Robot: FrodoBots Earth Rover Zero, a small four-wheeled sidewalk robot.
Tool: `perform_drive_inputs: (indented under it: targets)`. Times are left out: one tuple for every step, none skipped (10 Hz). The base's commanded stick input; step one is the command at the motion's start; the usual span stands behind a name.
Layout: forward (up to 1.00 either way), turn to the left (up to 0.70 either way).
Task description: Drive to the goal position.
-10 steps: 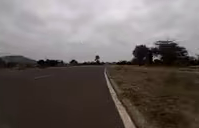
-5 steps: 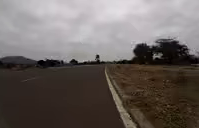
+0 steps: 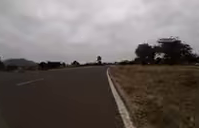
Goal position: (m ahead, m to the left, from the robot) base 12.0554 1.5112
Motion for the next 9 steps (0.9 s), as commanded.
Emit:
perform_drive_inputs:
  targets:
    - [0.85,-0.18]
    - [0.85,-0.06]
    - [0.85,-0.17]
    - [0.85,-0.15]
    - [0.85,-0.04]
    - [0.85,0.0]
    - [0.85,0.0]
    - [0.85,0.0]
    - [0.85,0.0]
